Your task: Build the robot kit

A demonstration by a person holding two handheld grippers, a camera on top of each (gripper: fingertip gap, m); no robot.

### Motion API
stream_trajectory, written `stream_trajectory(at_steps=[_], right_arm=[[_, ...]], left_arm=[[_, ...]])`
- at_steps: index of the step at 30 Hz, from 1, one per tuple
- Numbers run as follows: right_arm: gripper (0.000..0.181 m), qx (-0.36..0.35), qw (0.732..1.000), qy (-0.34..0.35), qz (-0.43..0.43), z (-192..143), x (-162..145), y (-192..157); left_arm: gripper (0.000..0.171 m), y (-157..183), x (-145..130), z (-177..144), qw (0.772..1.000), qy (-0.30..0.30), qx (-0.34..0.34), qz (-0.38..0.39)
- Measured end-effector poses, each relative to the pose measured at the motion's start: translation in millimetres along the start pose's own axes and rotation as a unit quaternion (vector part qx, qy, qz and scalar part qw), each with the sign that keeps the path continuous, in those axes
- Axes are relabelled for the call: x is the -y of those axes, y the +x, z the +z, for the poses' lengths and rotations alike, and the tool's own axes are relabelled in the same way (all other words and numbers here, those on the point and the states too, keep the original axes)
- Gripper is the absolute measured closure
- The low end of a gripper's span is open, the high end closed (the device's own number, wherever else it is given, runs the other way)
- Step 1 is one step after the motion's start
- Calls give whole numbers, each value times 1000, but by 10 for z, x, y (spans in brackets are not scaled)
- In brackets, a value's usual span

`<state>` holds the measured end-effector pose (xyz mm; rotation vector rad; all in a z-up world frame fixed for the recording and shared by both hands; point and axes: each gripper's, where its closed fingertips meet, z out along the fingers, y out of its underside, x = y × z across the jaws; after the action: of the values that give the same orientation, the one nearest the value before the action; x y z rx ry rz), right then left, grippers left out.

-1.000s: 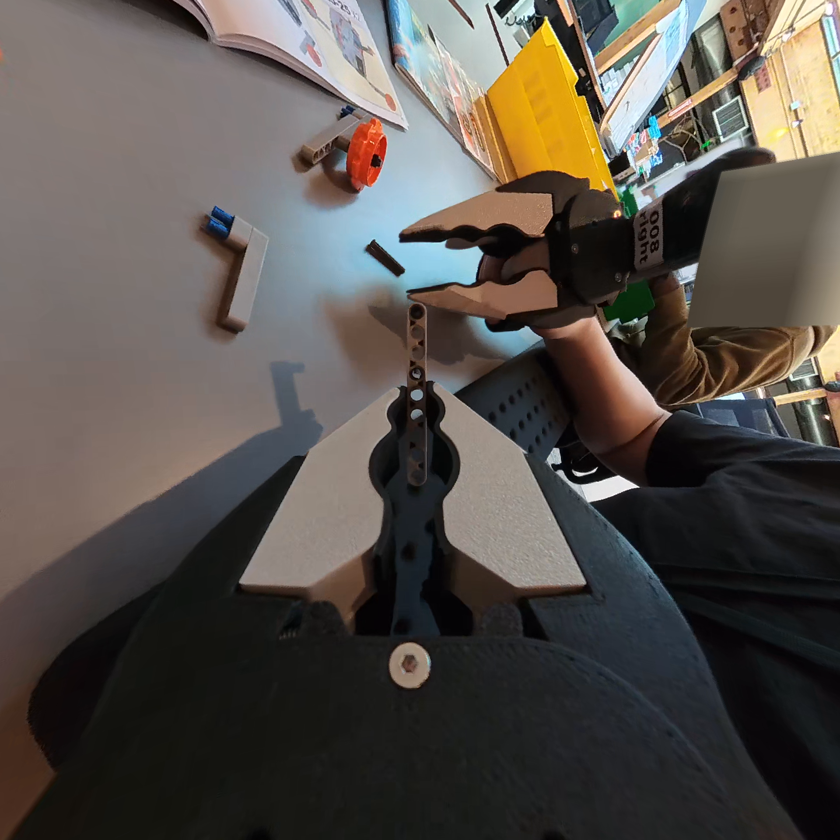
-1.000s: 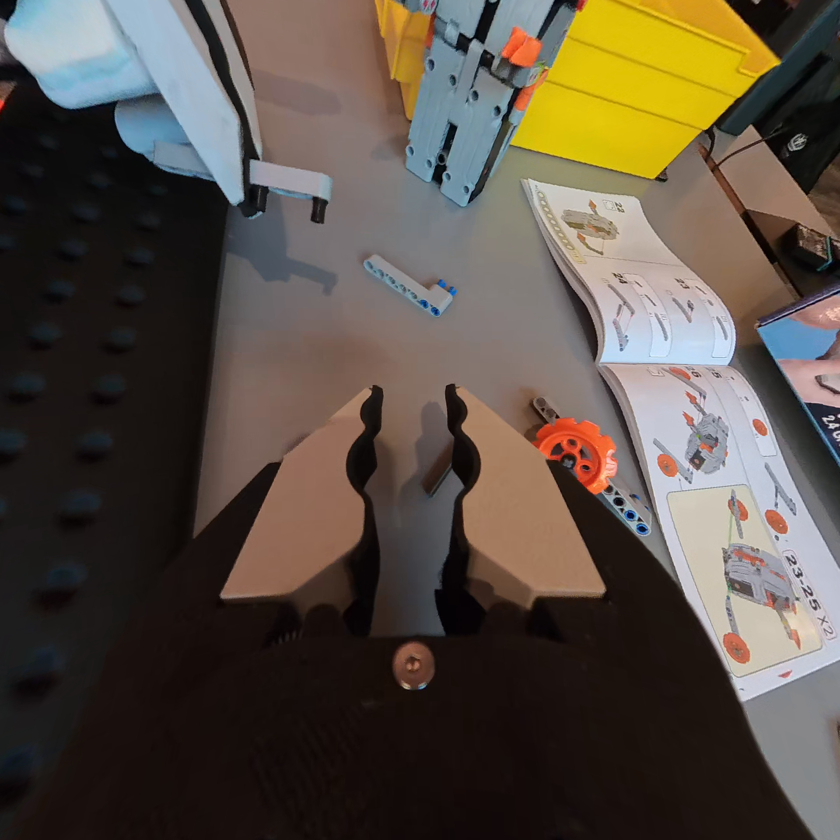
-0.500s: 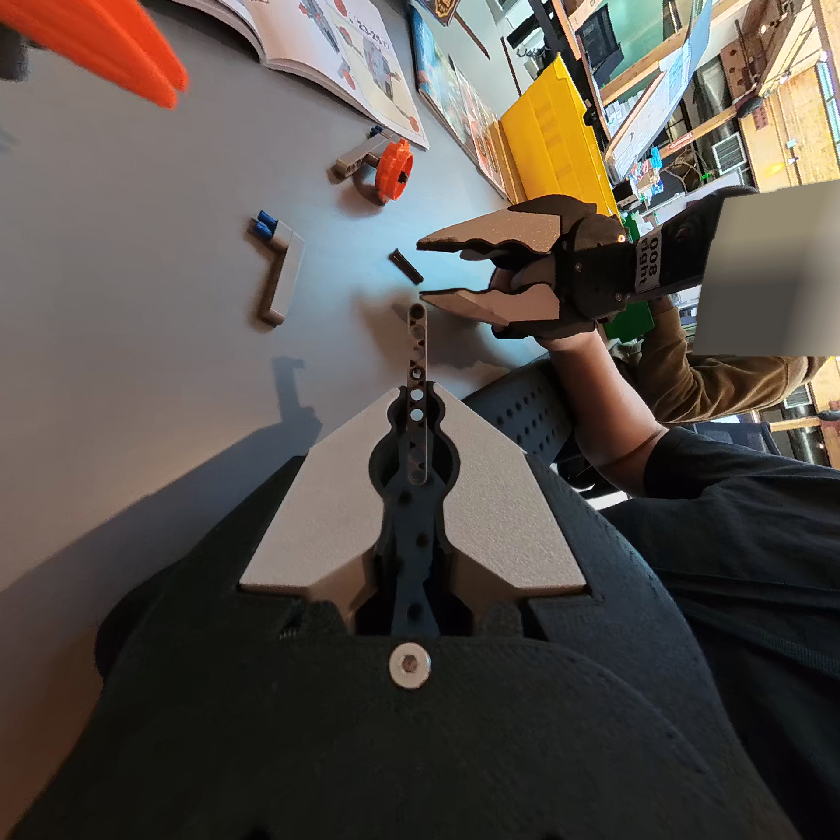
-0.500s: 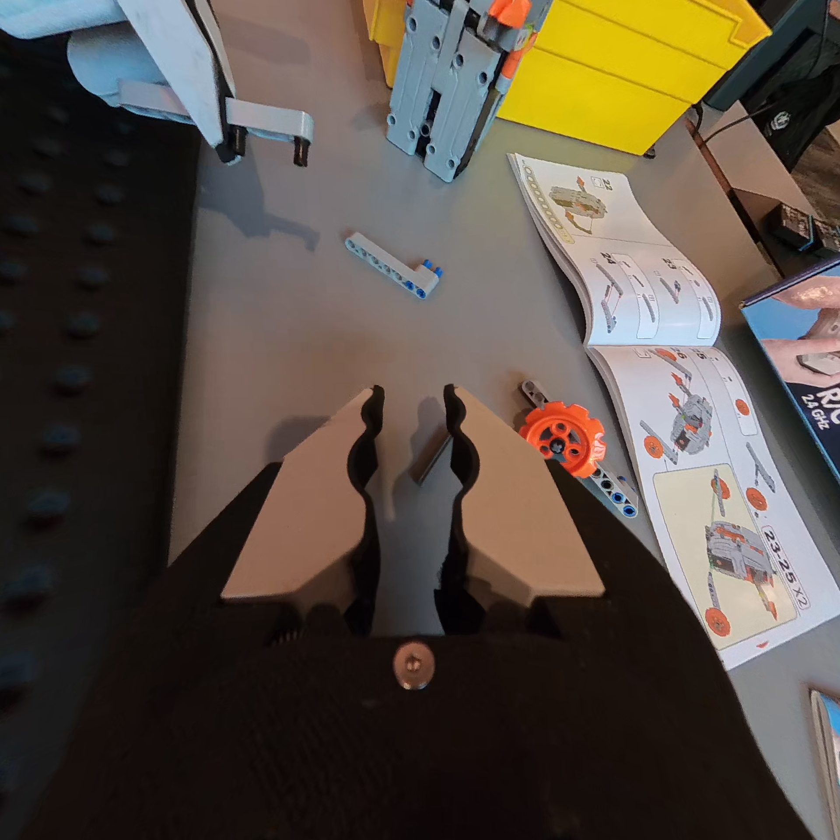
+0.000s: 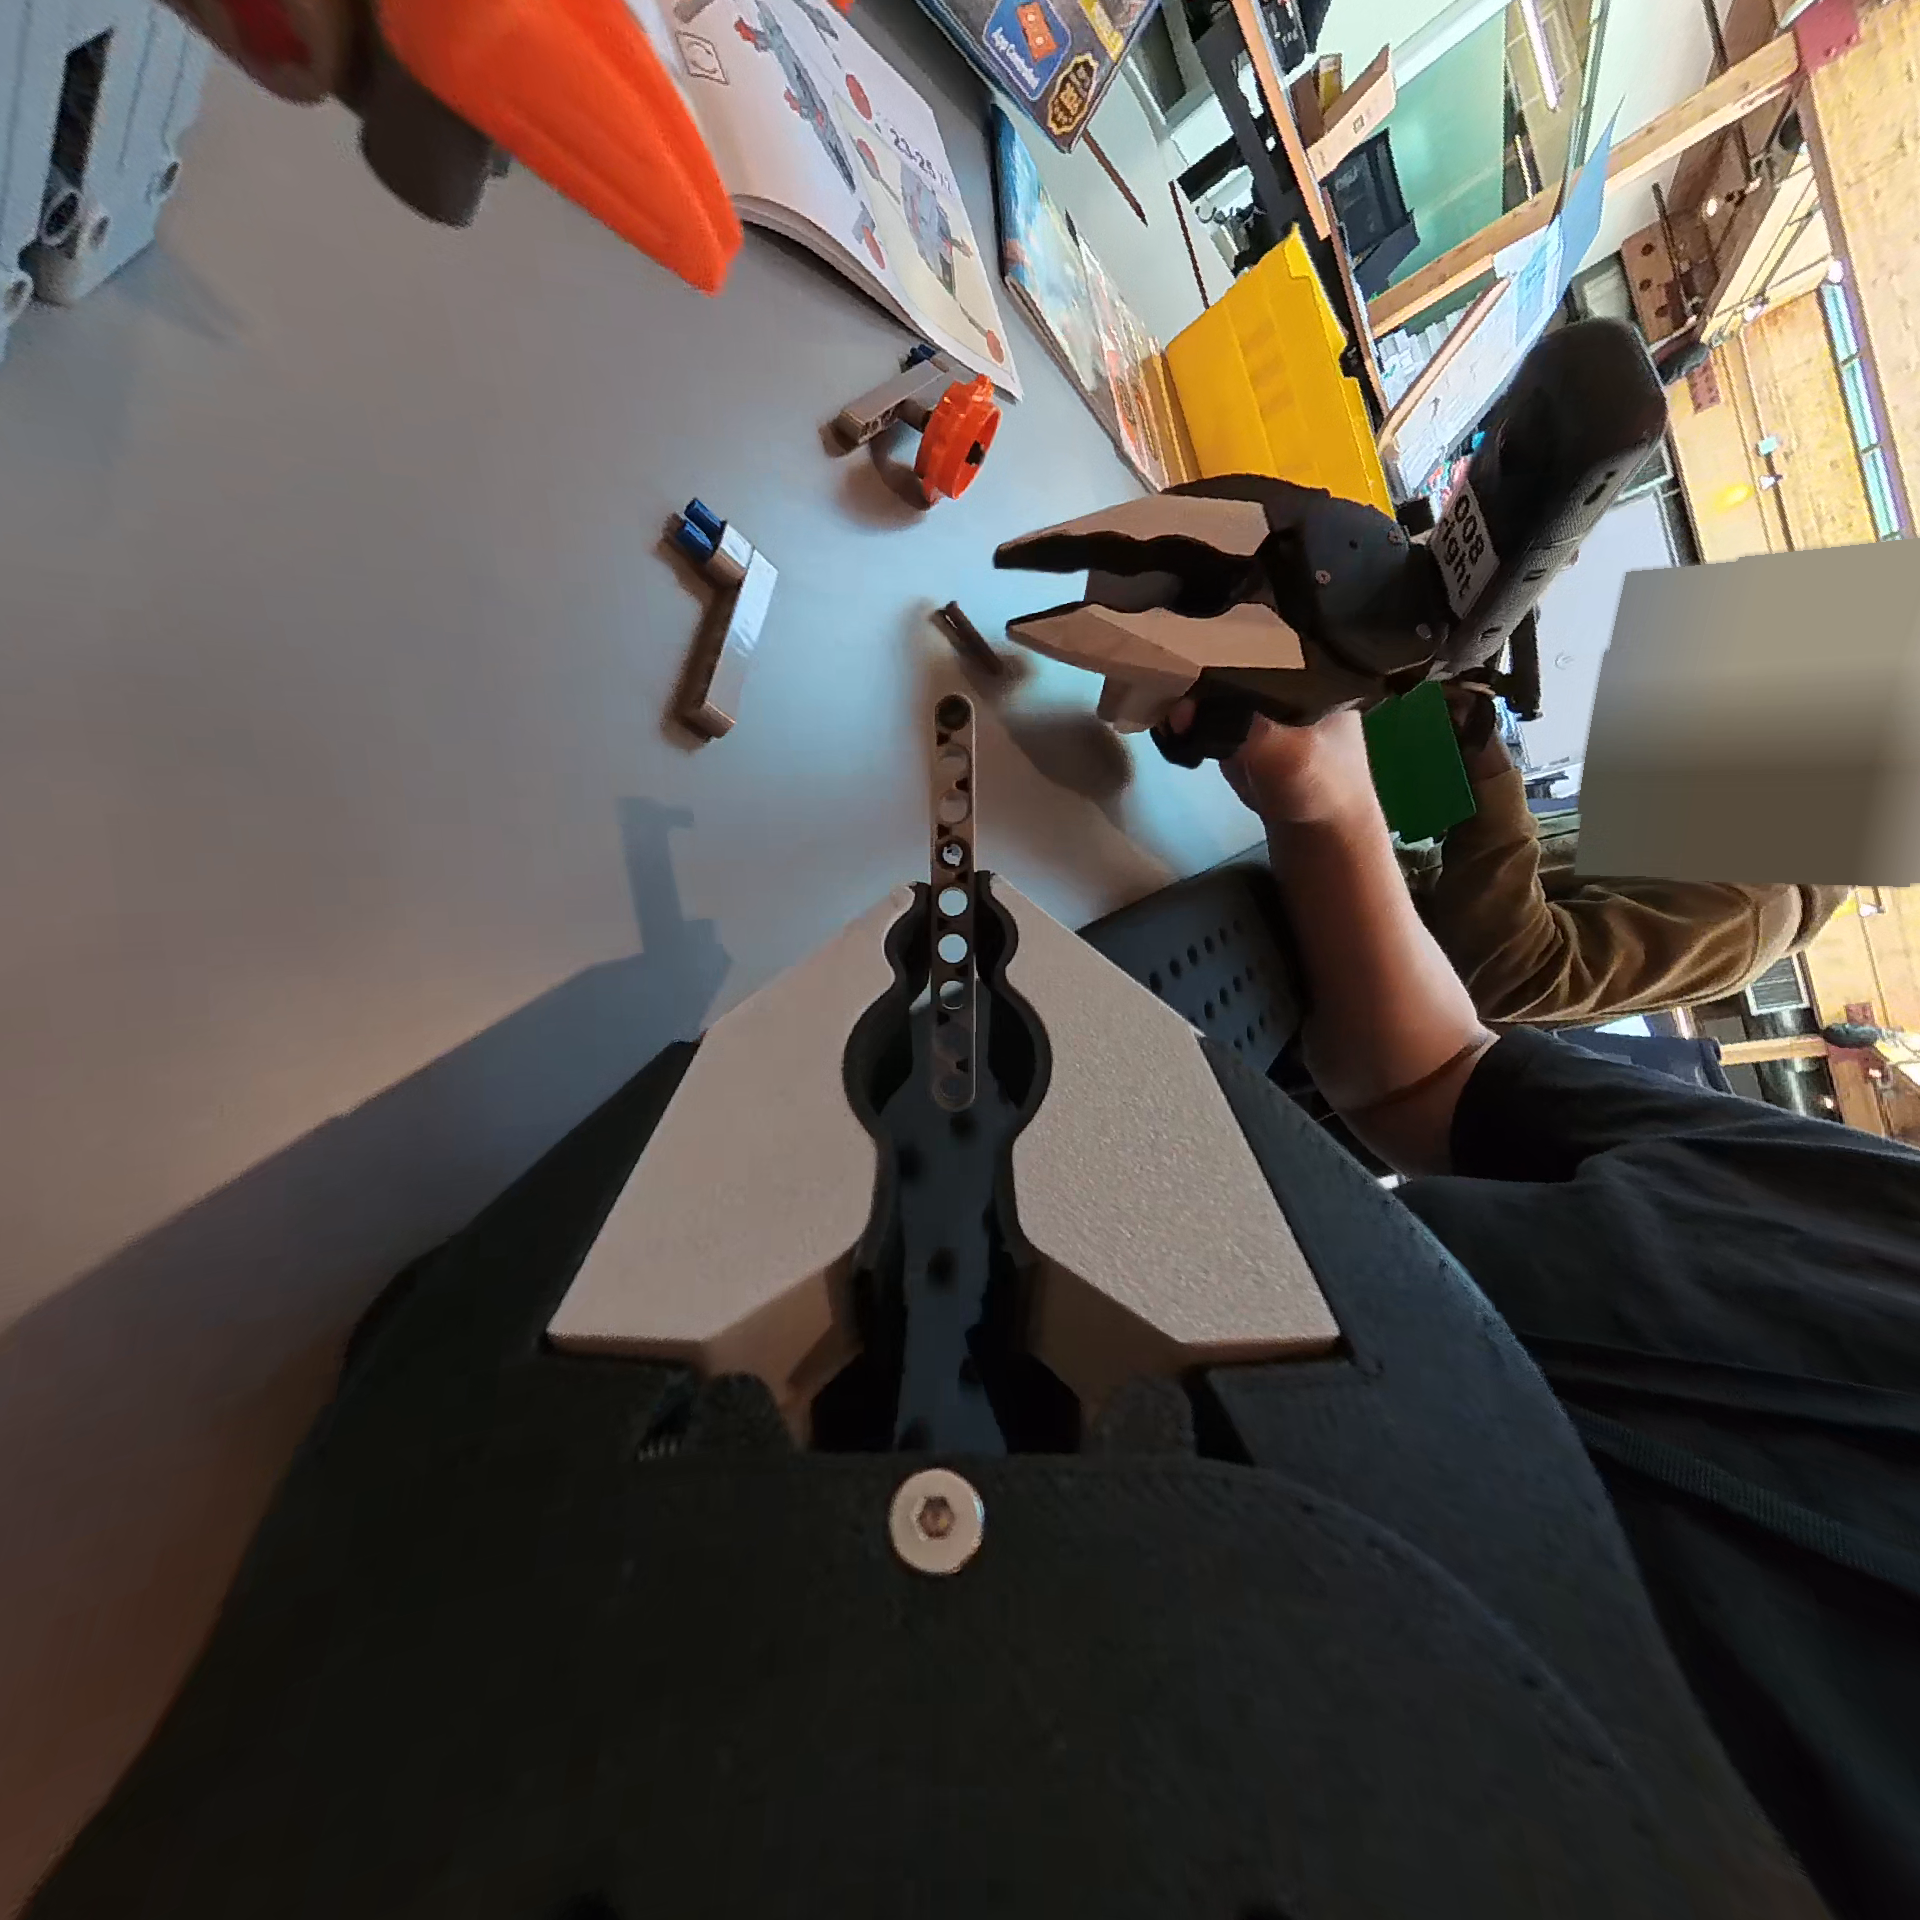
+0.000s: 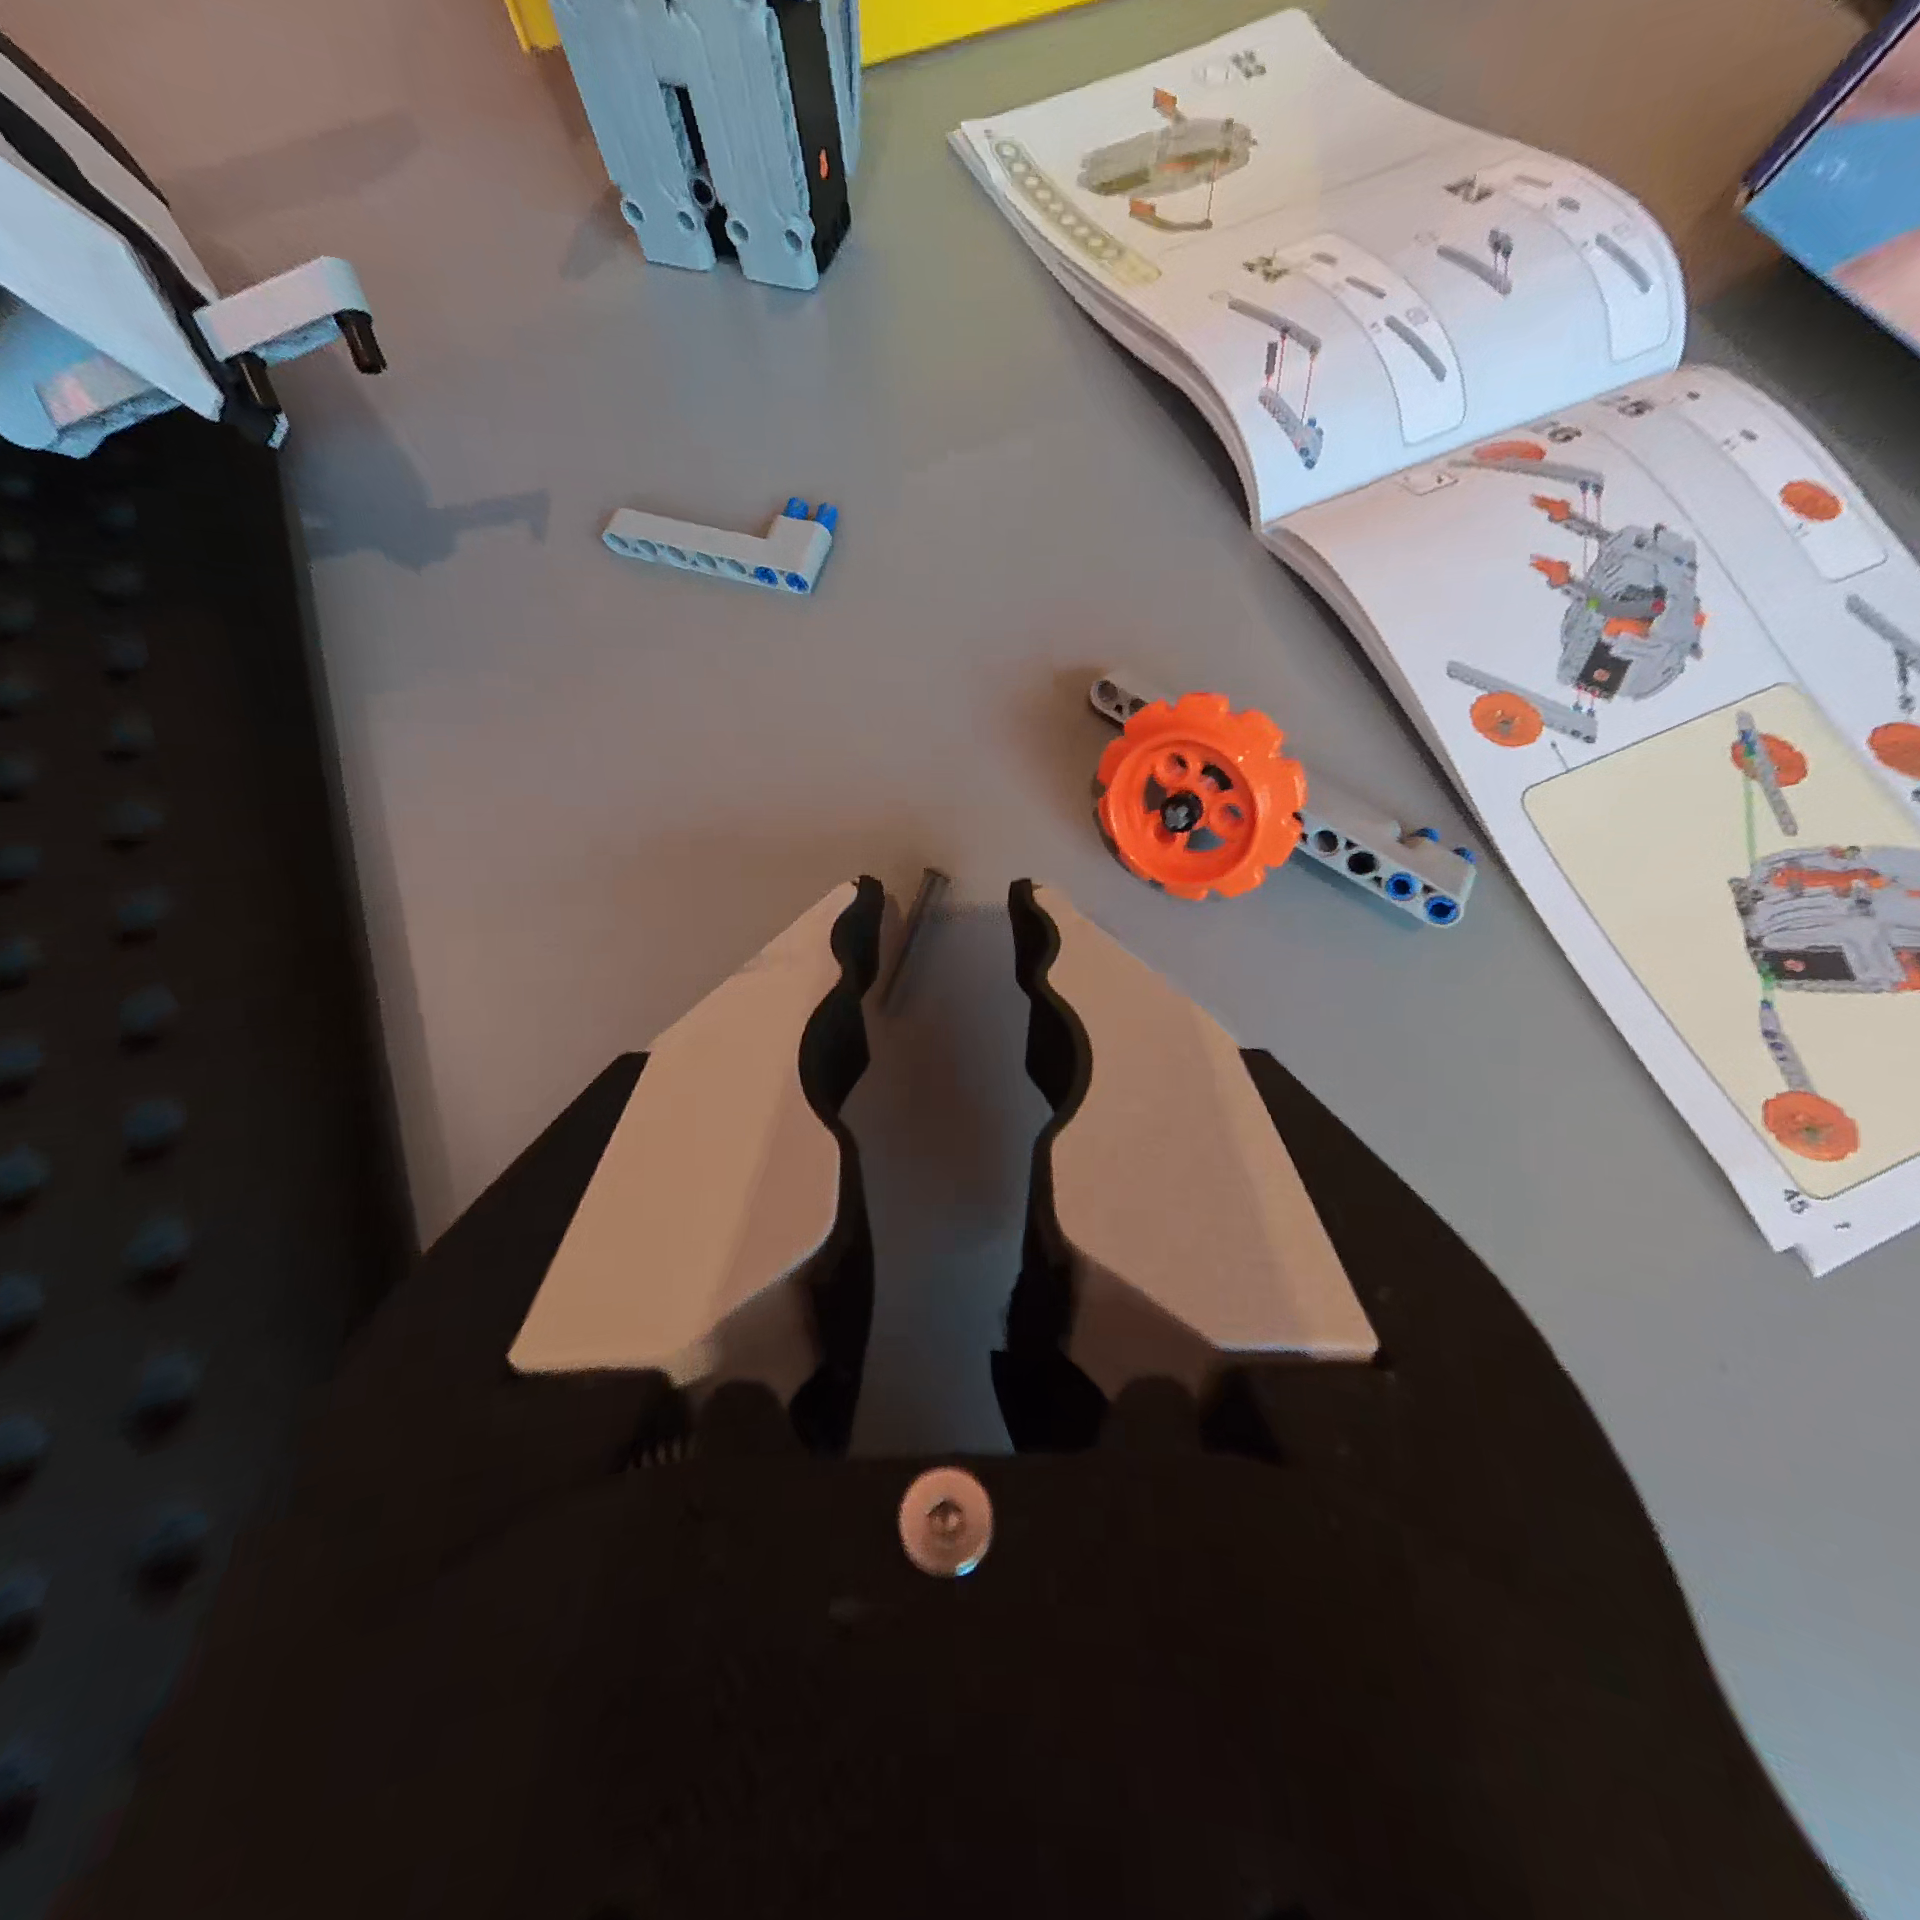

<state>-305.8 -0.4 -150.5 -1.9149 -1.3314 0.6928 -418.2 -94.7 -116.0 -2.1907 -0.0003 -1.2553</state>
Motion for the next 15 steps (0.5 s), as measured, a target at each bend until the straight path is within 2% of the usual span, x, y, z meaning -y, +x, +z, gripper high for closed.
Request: stream_trajectory(at_steps=[3,8,11,15], right_arm=[[157,0,999,-33,-5,65,-106,-23],[161,-16,999,-41,-27,96,-109,-38],[177,-12,997,-48,-51,91,-120,-73],[177,-10,997,-53,-63,73,-132,-86]], left_arm=[[166,-41,32,2,1000,7,1,-13],[166,-10,68,31,999,20,-21,-35],[166,45,46,96,999,15,-26,-32],[166,151,14,261,999,0,-38,-31]])
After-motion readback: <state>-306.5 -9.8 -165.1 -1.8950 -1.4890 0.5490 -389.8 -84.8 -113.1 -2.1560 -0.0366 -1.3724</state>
